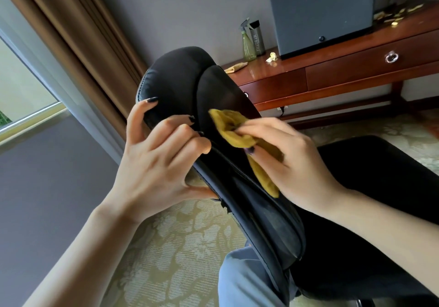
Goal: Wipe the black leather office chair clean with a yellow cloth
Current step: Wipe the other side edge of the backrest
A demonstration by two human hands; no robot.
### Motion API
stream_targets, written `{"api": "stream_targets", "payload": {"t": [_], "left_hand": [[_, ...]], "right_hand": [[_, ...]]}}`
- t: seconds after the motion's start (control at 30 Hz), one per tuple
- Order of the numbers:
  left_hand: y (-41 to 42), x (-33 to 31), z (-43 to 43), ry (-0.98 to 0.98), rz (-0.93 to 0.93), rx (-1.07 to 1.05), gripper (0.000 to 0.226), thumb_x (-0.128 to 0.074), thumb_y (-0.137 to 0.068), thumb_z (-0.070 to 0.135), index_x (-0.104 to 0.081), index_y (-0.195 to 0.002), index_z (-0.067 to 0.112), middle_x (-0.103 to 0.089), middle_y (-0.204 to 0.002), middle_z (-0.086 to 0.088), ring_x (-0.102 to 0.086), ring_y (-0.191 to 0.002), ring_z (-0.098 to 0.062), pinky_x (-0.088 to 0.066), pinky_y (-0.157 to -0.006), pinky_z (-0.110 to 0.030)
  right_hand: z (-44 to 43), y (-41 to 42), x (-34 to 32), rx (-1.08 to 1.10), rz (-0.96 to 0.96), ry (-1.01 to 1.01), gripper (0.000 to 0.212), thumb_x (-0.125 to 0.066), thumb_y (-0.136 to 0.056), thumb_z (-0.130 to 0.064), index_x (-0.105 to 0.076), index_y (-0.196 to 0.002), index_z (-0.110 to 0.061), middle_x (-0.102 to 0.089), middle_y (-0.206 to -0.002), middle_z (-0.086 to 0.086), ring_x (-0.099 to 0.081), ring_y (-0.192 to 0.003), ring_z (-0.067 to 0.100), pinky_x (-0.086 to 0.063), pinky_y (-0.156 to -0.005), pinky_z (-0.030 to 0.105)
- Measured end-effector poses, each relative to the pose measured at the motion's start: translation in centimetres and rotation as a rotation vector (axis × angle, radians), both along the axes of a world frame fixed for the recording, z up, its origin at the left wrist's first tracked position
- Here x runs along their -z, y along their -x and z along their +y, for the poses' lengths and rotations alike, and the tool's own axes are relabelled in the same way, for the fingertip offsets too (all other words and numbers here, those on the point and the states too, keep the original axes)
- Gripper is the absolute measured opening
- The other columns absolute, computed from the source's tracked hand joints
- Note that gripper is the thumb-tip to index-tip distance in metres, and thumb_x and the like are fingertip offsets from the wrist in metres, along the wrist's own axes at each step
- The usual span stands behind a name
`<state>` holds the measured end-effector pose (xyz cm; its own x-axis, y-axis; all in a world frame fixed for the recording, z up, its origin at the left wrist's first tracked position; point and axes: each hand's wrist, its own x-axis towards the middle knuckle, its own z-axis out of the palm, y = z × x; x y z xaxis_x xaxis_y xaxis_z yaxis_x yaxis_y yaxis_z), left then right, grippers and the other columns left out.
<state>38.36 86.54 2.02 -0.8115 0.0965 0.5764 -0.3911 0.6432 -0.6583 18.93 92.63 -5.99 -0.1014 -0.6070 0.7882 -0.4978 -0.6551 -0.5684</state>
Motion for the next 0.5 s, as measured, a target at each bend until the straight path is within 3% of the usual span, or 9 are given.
{"api": "stream_targets", "payload": {"t": [0.1,0.17,0.3,0.5], "left_hand": [[0.0,0.1,0.0,-0.016,0.022,0.035,0.062,-0.062,-0.075,0.071,-0.047,-0.095,0.014,-0.045,-0.092,0.003,-0.052,-0.102,-0.021,-0.013,-0.112,-0.045],[0.0,0.2,-0.1,-0.031,0.032,0.063,0.062,-0.064,-0.074,0.069,-0.047,-0.095,0.013,-0.046,-0.094,0.002,-0.052,-0.103,-0.021,-0.012,-0.113,-0.043],[-0.1,0.3,-0.4,-0.035,0.034,0.095,0.064,-0.066,-0.071,0.069,-0.047,-0.094,0.012,-0.049,-0.096,0.002,-0.053,-0.104,-0.02,-0.012,-0.113,-0.042],[0.0,0.2,-0.6,-0.012,0.014,0.076,0.065,-0.067,-0.07,0.07,-0.047,-0.095,0.014,-0.047,-0.094,0.002,-0.052,-0.104,-0.02,-0.012,-0.112,-0.042]], "right_hand": [[-1.1,-2.3,-1.3,-0.034,0.043,0.074,0.03,-0.052,-0.093,-0.003,-0.062,-0.121,-0.009,-0.061,-0.123,0.002,-0.052,-0.119,0.012,-0.039,-0.105,0.026],[-1.5,-3.0,-0.4,-0.013,0.037,0.111,0.03,-0.052,-0.094,-0.005,-0.061,-0.123,-0.009,-0.061,-0.123,0.002,-0.051,-0.12,0.015,-0.039,-0.105,0.029],[-1.6,-2.6,3.5,0.075,0.076,0.205,0.028,-0.051,-0.093,-0.009,-0.06,-0.119,-0.014,-0.062,-0.119,0.002,-0.055,-0.111,0.019,-0.042,-0.098,0.028],[-0.4,-0.6,7.0,0.093,0.12,0.146,0.027,-0.047,-0.096,-0.019,-0.055,-0.121,-0.02,-0.057,-0.119,-0.009,-0.054,-0.109,0.011,-0.041,-0.096,0.021]]}}
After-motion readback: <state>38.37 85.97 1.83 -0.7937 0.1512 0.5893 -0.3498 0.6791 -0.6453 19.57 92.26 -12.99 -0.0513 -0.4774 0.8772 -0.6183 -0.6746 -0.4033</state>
